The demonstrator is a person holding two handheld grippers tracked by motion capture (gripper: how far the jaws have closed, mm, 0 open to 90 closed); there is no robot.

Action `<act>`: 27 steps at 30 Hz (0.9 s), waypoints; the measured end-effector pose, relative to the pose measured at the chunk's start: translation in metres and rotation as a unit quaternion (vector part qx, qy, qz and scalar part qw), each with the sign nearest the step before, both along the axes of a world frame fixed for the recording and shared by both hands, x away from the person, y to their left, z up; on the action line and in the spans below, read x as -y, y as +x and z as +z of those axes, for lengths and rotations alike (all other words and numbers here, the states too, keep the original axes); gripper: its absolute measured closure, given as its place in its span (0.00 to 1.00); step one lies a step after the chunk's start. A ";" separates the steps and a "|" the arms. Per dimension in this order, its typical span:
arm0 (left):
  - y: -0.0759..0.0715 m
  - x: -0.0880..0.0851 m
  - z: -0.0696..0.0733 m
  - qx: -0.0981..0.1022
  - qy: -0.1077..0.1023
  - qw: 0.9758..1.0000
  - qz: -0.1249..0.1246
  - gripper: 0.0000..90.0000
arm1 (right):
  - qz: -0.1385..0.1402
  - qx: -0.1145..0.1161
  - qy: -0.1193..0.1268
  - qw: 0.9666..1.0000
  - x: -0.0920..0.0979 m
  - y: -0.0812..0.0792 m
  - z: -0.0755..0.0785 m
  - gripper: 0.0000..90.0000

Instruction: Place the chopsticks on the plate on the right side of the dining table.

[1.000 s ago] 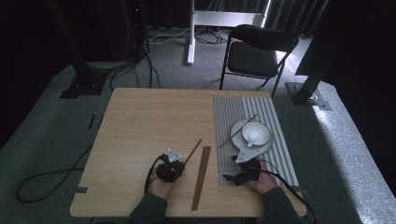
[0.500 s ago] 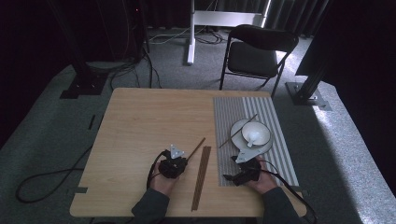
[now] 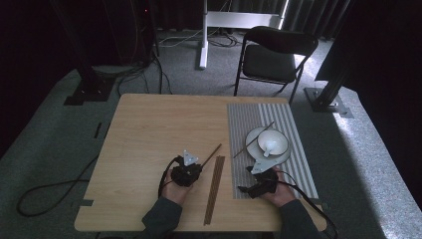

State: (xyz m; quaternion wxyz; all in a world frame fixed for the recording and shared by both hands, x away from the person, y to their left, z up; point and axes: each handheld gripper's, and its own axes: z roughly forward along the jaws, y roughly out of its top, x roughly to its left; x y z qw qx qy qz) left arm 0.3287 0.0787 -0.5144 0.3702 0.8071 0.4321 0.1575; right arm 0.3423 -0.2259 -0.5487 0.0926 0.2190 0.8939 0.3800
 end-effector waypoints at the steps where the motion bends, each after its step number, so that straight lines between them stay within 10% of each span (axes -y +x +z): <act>1: 0.000 0.000 0.000 0.001 -0.001 1.000 0.000 0.95 | 0.000 0.000 0.000 1.000 0.000 0.000 0.000 0.14; 27: 0.012 0.019 0.028 0.034 -0.013 0.999 -0.029 0.94 | 0.000 0.000 0.000 1.000 0.000 0.000 0.000 0.14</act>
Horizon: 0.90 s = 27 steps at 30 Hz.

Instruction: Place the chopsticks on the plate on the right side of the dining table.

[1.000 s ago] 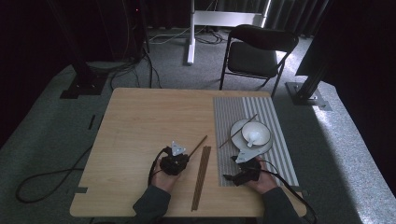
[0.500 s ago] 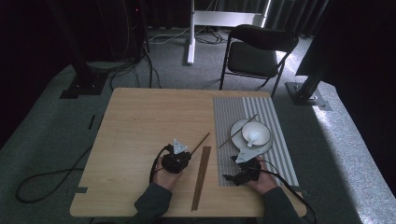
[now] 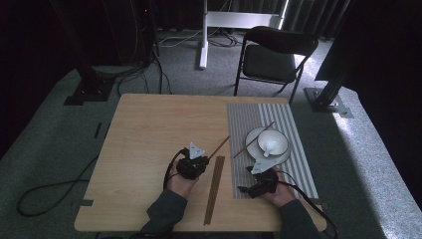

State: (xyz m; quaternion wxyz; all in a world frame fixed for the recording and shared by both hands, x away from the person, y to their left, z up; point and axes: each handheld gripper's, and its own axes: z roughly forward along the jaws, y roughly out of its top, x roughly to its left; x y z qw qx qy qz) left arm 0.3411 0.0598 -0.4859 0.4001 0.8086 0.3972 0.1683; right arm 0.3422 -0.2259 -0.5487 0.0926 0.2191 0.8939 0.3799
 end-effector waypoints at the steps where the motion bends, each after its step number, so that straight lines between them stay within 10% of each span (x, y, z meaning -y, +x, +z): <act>1: 0.001 0.001 0.001 0.001 -0.001 1.000 0.000 0.94 | 0.000 0.000 0.000 1.000 0.000 0.000 0.000 0.14; 27: 0.024 0.020 0.042 0.053 -0.009 0.998 -0.021 0.94 | 0.000 0.001 0.000 1.000 0.000 0.000 0.000 0.14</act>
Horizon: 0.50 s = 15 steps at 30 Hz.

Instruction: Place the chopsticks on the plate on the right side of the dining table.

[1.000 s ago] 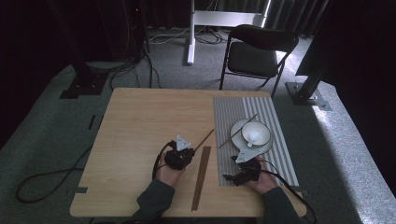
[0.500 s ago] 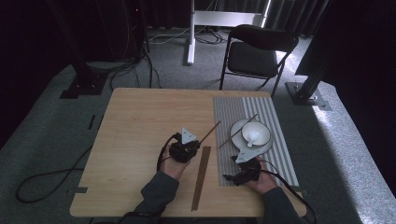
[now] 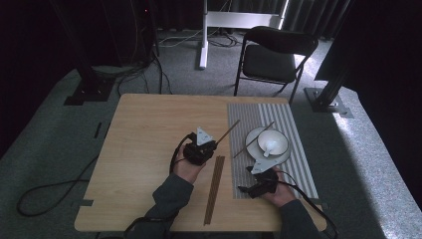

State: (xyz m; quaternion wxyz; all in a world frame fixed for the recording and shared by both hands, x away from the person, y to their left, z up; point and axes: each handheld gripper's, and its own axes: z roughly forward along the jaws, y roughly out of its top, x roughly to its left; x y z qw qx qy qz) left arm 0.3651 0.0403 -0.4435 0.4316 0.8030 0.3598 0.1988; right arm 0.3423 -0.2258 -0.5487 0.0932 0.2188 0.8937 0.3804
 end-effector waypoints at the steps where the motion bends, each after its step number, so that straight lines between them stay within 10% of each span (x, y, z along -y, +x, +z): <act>1: 0.001 0.001 0.002 0.001 -0.001 1.000 -0.003 0.94 | 0.000 0.000 0.000 1.000 0.000 0.000 0.000 0.14; 15: 0.018 0.015 0.012 0.009 -0.005 1.000 -0.017 0.94 | 0.001 0.000 0.000 1.000 0.000 0.000 0.000 0.14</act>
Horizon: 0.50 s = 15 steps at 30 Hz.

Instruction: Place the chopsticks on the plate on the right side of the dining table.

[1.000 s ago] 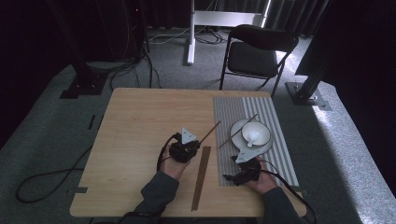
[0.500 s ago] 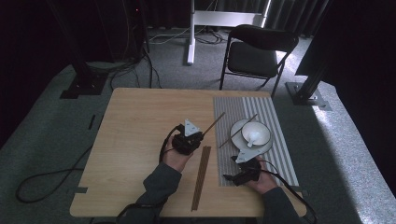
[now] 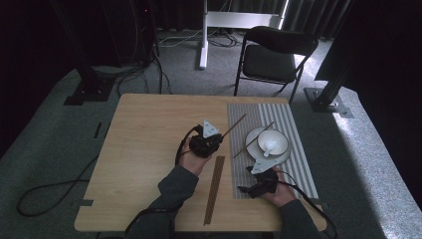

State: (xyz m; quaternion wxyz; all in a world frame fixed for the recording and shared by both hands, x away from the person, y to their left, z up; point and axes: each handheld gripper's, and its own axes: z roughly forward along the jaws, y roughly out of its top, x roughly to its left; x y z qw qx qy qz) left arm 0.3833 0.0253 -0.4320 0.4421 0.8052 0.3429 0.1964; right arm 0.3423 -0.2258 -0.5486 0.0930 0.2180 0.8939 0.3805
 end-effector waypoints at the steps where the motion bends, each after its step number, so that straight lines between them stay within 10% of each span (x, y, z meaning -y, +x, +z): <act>1: 0.001 0.001 0.001 0.001 0.001 1.000 0.000 0.94 | 0.000 0.000 0.000 1.000 0.000 0.000 0.000 0.14; 15: 0.016 0.020 0.004 0.010 0.009 1.000 -0.012 0.94 | 0.000 0.001 0.000 1.000 0.000 0.000 0.000 0.14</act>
